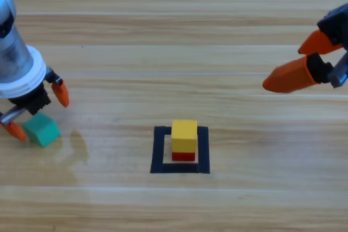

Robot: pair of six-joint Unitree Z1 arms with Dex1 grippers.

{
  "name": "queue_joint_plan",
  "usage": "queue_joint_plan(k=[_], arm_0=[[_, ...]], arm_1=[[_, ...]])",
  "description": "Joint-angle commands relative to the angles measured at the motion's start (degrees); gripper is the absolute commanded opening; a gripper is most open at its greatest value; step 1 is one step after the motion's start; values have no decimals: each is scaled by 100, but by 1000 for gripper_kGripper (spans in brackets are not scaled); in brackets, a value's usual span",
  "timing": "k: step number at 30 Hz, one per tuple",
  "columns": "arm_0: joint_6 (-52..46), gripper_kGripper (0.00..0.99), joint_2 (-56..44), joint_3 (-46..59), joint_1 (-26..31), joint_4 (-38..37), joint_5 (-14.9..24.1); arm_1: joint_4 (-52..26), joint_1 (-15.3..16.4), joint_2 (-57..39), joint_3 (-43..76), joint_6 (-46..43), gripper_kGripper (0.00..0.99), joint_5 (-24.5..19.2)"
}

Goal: Stack the blocks in the rectangular block: red at the bottom, yellow in the middle, green on top

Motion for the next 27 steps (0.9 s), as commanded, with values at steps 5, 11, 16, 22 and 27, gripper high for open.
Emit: queue_joint_plan(k=[5, 11, 16, 22, 27], arm_0=[[-211, 974, 541, -21, 97, -35, 209], [-246, 954, 620, -65, 97, -17, 226], [-264, 818, 647, -21, 88, -17, 217], [-167, 609, 814, -145, 71, 106, 173], [-26, 523, 928, -426, -79, 325, 191]], arm_1=[[152, -191, -106, 265, -73, 973, 307], [152, -191, -168, 335, -187, 973, 281], [152, -191, -159, 352, -205, 973, 272], [152, -191, -168, 361, -213, 973, 272], [152, -191, -176, 379, -240, 973, 272]])
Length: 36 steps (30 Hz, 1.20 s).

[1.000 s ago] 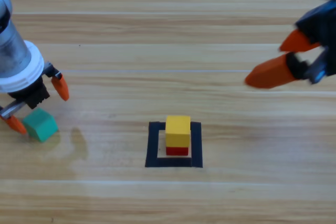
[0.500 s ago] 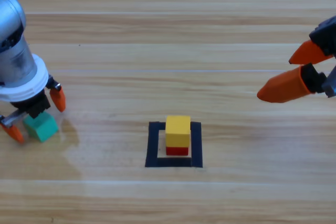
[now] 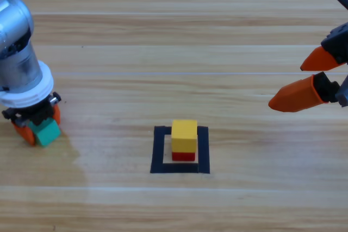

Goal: Stack the blocks in the rectangular block: red at the bottom, yellow in the middle, green on top

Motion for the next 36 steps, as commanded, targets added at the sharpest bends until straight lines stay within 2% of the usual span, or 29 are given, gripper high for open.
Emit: queue_joint_plan(k=[1, 4, 6, 9, 10, 15, 23, 27, 30, 36], arm_0=[[181, 522, 348, -368, -123, 274, 30], [515, 514, 374, -798, -246, 556, 4], [937, 377, 462, -1352, -263, 1065, -5], [1754, 84, 638, -2292, -254, 2067, -110], [2062, 31, 603, -2372, -237, 2094, -172], [2765, 20, 550, -2706, -228, 2296, -532], [4321, 0, 823, -4094, -395, 3025, -910], [4822, 0, 1174, -4947, -747, 3509, -849], [5015, 0, 1139, -5008, -949, 3553, -761], [4664, 0, 1148, -5246, -1423, 3895, -348]], arm_1=[[76, -168, -129, 170, -48, 973, 73], [76, -168, -129, 170, -48, 973, 82], [76, -168, -129, 170, -48, 973, 82], [76, -168, -111, 170, -48, 973, 82], [76, -168, -111, 170, -48, 973, 82], [76, -168, -102, 170, -39, 973, 82], [76, -168, -76, 170, -39, 973, 73], [76, -168, -32, 153, -39, 973, 73], [76, -168, -14, 153, -39, 973, 73], [76, -168, 29, 144, -39, 973, 82]])
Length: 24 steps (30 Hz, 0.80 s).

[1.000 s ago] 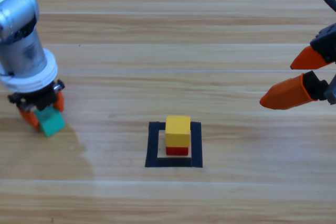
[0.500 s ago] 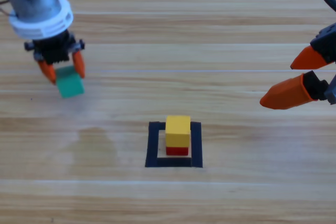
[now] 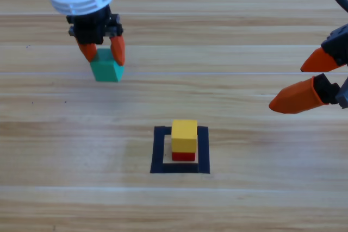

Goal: Stack the blocks in the rectangular block: red at the bottom, yellow in the middle, green on top

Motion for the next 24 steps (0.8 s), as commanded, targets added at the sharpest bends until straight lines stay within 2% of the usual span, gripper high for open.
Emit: queue_joint_plan(k=[1, 17, 24], arm_0=[[-446, 0, 221, -236, -613, 312, 401], [-2054, 0, 89, 248, -1685, 373, 488], [-2318, 0, 116, 63, -1887, 373, 524]], arm_1=[[76, -167, 29, 123, -28, 973, 82], [76, -167, 38, 123, -37, 973, 91], [76, -167, 38, 123, -45, 973, 91]])
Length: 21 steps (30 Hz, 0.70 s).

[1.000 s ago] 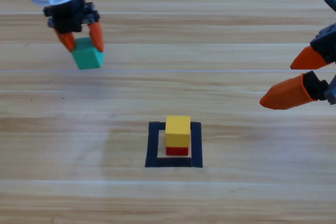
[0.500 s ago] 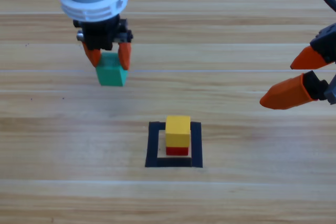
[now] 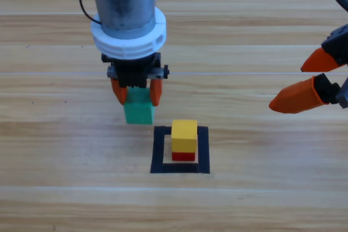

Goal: Stack the blocks in the rectangular block: red at the bottom, yellow in the middle, green on top

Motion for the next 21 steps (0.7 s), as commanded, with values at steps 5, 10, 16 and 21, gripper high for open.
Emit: queue_joint_plan(k=[5, 10, 16, 21], arm_0=[[-226, 0, 129, -270, -359, 41, 137], [-279, 0, 296, -419, -473, 41, 189], [-270, 0, 569, -630, -578, 50, 198], [-279, 0, 692, -744, -658, 41, 216]], arm_1=[[76, -167, 38, 123, -45, 974, 91], [76, -167, 38, 123, -45, 974, 91], [76, -167, 82, 123, -80, 974, 91], [76, -167, 144, 114, -106, 974, 91]])
